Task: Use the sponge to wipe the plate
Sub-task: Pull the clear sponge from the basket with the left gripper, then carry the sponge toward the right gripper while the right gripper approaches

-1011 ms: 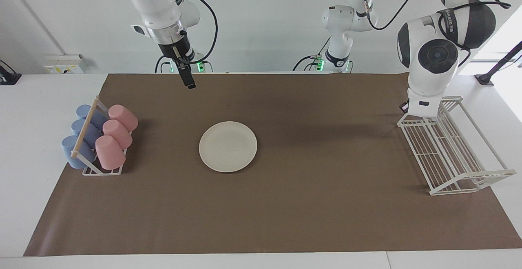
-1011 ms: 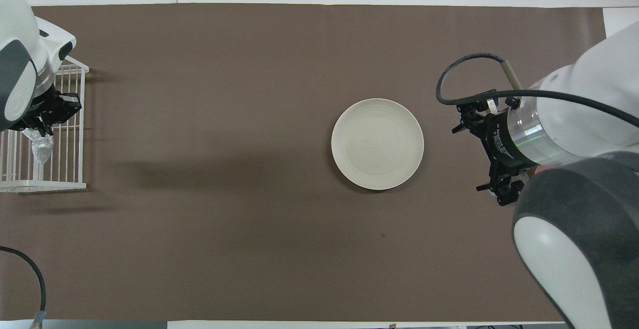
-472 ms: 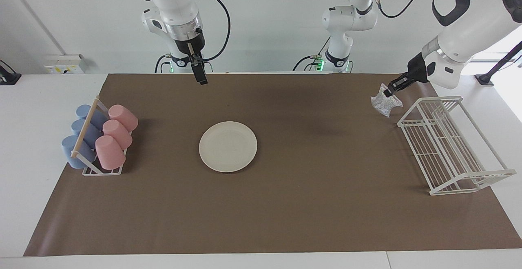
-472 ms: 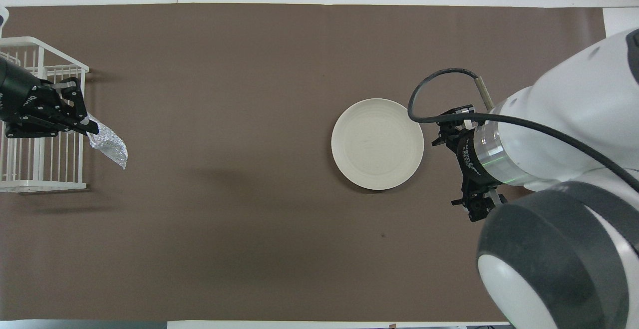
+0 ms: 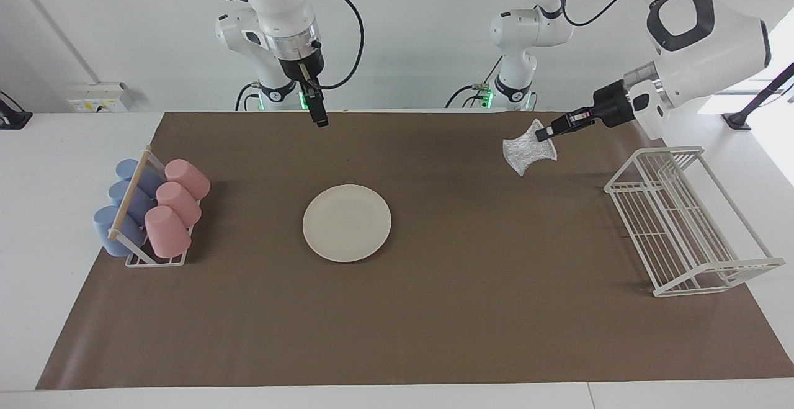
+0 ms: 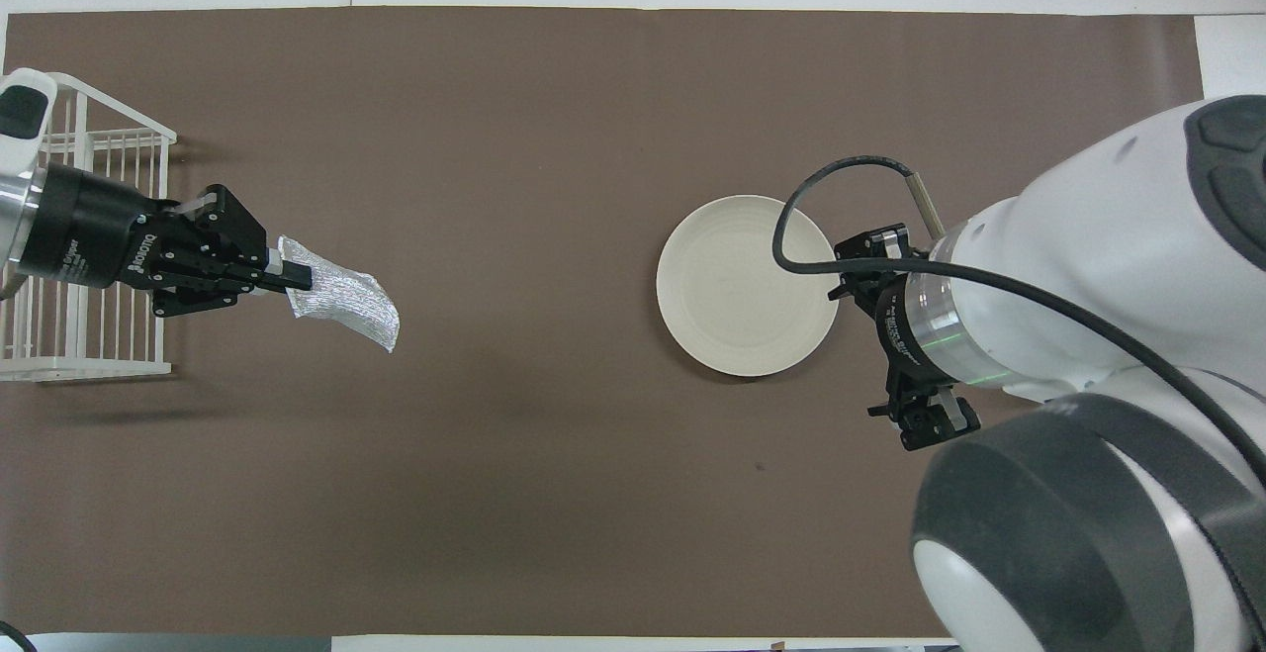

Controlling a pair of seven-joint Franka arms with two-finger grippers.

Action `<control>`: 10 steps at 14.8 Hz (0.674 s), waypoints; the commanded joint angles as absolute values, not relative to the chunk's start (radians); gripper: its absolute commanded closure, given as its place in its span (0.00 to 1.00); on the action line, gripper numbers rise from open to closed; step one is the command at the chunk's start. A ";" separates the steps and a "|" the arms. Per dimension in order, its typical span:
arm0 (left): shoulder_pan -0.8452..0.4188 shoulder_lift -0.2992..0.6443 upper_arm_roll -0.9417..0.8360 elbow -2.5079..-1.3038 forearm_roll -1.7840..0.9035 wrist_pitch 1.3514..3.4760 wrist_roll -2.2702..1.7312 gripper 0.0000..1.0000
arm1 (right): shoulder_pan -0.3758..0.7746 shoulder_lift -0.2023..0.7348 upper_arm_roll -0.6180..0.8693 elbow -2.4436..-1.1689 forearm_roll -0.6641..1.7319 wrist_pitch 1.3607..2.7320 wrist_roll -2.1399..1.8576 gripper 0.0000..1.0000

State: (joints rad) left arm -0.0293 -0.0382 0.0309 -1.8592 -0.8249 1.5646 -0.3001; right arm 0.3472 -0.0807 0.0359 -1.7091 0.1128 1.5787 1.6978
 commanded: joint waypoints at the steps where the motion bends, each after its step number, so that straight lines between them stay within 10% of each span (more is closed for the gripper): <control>1: 0.000 -0.230 0.028 -2.158 -1.013 1.655 -0.157 1.00 | 0.350 -0.115 0.038 -1.749 0.130 1.612 1.706 0.00; 10: -0.121 -0.281 0.023 -2.367 -1.384 1.649 0.248 1.00 | 0.350 -0.107 0.205 -1.776 0.190 1.891 2.099 0.00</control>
State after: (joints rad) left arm -0.0831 -0.2650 0.0119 -2.3304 -1.3354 1.6311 0.1473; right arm 0.3523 -0.0860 0.1710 -1.7329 0.1745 1.8207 2.0172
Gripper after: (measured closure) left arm 0.960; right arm 0.000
